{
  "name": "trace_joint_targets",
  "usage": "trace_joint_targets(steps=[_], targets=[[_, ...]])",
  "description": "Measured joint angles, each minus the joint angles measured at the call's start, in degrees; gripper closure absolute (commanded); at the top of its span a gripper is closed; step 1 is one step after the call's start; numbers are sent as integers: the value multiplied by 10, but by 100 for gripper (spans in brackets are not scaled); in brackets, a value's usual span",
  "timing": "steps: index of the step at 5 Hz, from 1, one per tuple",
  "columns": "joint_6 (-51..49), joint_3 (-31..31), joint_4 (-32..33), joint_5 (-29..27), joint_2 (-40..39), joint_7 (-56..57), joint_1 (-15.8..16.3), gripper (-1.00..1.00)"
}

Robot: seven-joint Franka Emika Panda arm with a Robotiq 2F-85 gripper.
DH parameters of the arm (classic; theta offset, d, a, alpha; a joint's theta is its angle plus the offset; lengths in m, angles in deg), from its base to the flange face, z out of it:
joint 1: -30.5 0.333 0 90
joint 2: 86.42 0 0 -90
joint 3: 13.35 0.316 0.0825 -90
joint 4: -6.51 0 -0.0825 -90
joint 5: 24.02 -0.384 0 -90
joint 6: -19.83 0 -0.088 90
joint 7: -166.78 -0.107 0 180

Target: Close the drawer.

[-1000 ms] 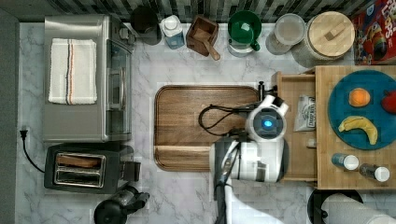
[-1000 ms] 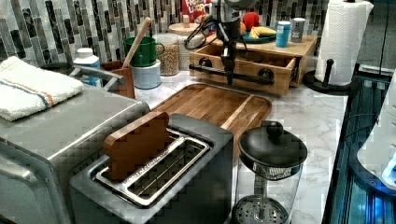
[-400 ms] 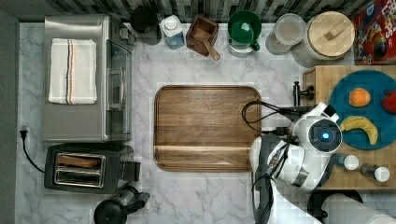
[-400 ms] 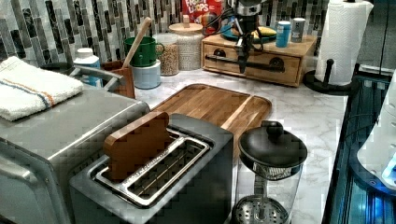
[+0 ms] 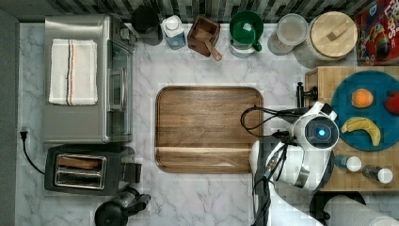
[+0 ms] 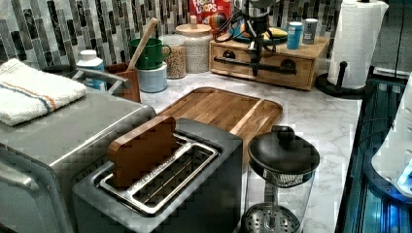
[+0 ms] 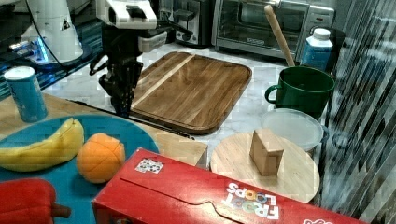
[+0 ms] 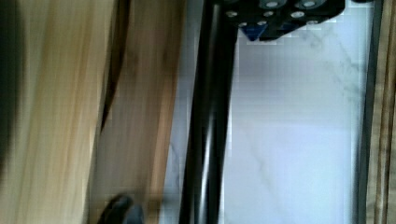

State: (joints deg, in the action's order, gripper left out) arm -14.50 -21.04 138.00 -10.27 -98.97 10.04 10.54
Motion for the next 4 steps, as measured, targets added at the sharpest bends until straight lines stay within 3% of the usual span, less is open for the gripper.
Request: trace_joint_targets(steps=[4], targets=[[-20, 1, -10, -10, -2, 21, -4, 100]])
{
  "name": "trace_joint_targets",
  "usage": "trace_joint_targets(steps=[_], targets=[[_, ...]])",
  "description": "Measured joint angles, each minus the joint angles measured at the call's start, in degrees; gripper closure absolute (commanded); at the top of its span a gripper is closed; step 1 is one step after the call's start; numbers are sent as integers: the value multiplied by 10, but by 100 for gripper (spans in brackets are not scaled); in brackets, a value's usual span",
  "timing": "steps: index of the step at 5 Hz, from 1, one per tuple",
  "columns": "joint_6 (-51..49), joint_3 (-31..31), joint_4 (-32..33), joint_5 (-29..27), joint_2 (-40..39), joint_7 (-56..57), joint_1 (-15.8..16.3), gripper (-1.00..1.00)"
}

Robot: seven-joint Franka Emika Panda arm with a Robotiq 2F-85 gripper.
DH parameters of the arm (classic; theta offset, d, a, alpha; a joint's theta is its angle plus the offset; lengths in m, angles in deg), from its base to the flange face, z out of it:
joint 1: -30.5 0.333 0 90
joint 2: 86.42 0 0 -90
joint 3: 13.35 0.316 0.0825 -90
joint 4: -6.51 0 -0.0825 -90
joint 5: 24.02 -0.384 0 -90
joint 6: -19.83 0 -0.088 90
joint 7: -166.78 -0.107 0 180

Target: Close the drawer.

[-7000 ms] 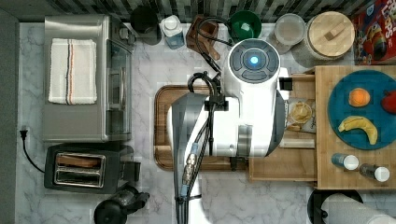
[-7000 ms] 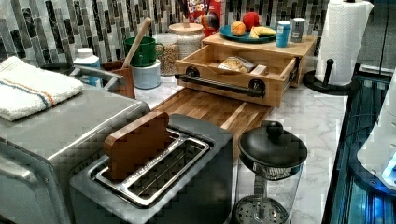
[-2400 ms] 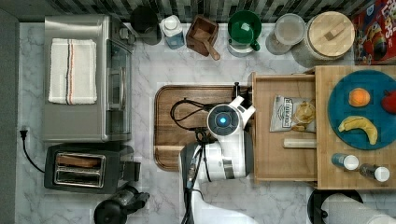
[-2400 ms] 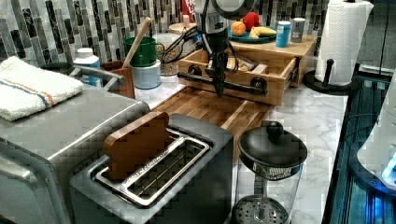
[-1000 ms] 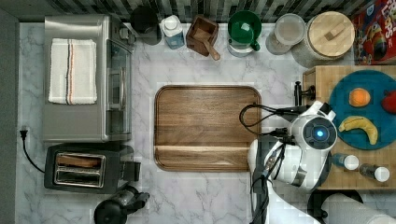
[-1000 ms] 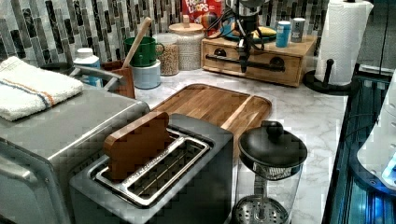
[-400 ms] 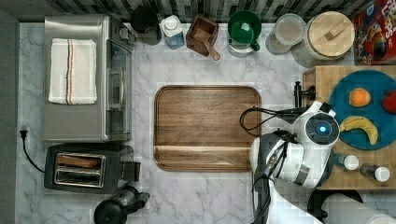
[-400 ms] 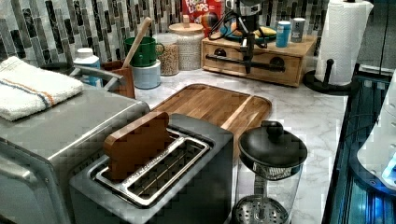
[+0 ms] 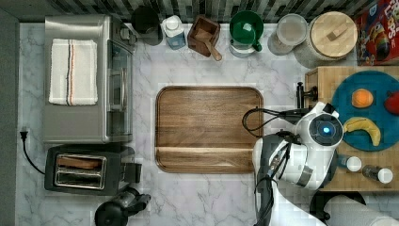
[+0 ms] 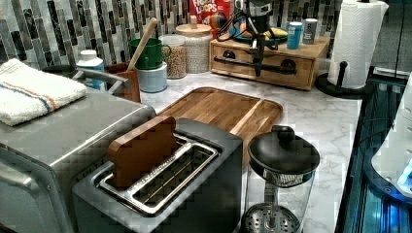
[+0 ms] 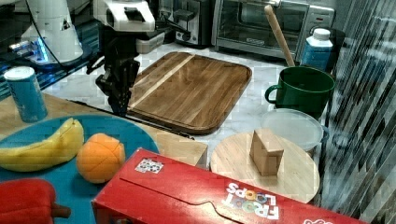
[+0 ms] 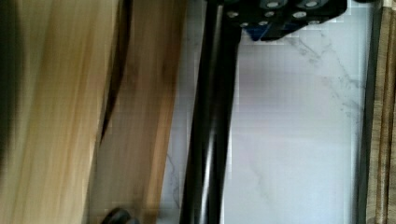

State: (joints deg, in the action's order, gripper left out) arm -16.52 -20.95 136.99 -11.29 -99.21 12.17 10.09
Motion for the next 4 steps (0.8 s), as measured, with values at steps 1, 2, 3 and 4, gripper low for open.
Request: trace_joint_targets(steps=[1, 2, 3, 4], targets=[[3, 0, 0, -7, -1, 1, -1, 100], [2, 0, 0, -9, -1, 1, -1, 100], [2, 0, 0, -9, -1, 1, -1, 100], [2, 0, 0, -9, -1, 2, -1, 100]])
